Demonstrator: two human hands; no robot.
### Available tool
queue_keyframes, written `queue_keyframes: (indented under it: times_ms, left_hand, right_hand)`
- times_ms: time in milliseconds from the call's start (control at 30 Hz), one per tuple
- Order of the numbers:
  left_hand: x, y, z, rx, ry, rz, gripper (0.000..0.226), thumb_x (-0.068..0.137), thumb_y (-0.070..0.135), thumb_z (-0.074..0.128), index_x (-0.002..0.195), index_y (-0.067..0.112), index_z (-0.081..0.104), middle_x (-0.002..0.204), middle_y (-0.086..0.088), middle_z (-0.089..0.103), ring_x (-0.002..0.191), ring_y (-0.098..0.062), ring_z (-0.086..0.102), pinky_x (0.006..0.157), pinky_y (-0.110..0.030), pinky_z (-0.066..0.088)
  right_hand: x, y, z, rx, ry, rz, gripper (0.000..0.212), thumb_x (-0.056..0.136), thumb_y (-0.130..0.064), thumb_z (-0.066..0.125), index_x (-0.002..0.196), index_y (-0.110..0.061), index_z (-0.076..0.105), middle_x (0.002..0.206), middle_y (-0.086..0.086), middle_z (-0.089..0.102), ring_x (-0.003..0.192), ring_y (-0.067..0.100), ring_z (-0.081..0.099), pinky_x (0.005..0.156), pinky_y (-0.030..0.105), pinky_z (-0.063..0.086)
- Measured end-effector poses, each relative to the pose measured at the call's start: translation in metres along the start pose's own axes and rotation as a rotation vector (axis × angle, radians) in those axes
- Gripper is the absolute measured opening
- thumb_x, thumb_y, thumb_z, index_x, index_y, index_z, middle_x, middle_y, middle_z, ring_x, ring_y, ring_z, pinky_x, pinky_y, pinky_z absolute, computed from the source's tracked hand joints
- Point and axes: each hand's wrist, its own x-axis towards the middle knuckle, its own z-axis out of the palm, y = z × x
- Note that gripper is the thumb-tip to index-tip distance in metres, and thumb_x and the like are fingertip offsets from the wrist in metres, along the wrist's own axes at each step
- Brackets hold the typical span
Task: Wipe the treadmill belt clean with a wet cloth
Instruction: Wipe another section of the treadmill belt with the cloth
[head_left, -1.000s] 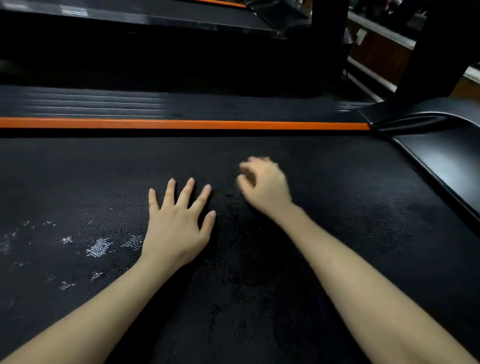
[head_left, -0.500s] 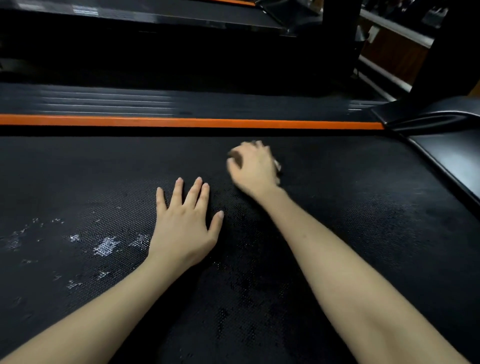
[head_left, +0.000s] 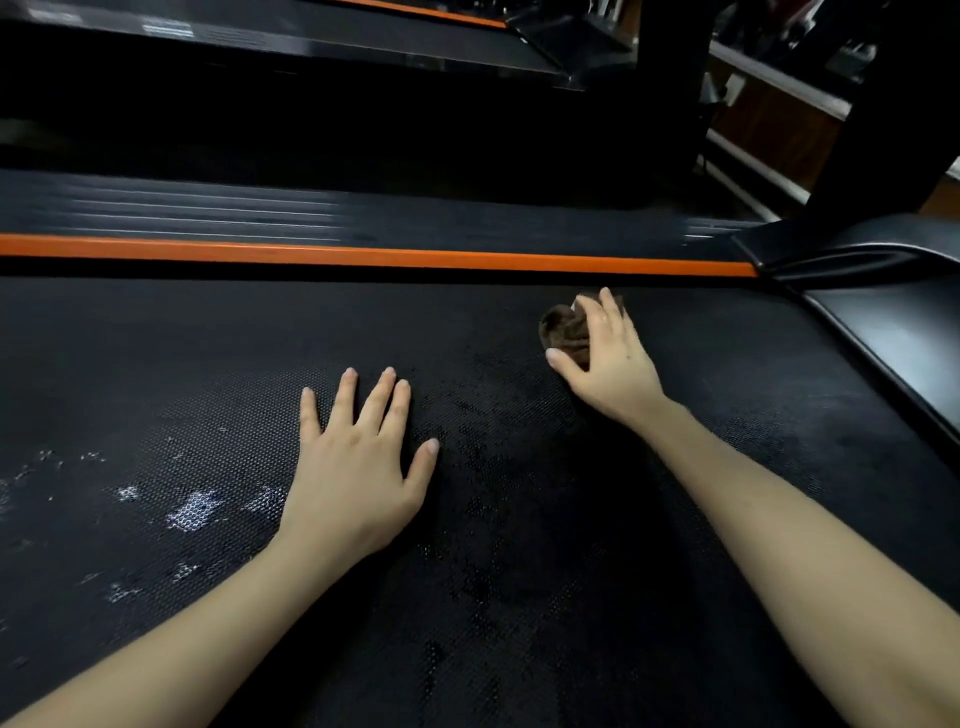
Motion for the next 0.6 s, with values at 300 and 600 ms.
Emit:
queue_keyframes:
  times_ms: [300,600]
  left_hand:
    - [0.0,0.003,0.0,0.027,-0.004,-0.005,0.082,0.085,0.06,0.005,0.148,0.014,0.03,0.156,-0.002,0.024,0.145,-0.033,0.015,0.114,-0.058,0.006]
    - [-0.001,-0.001,0.003,0.029,0.03,0.009,0.075,0.089,0.059,0.014,0.143,0.013,0.041,0.15,-0.003,0.037,0.141,-0.035,0.027,0.113,-0.06,0.016]
  right_hand:
    - [0.063,-0.05,0.032,-0.126,0.115,0.205,0.061,0.093,-0.048,0.044,0.137,-0.007,0.034,0.145,0.021,0.032,0.126,0.043,0.036,0.108,0.051,0.025]
    - [0.058,-0.031,0.019,-0.201,0.096,-0.062,0.046,0.094,-0.038,0.046,0.135,-0.016,0.041,0.145,0.014,0.036,0.129,0.033,0.038,0.109,0.05,0.023]
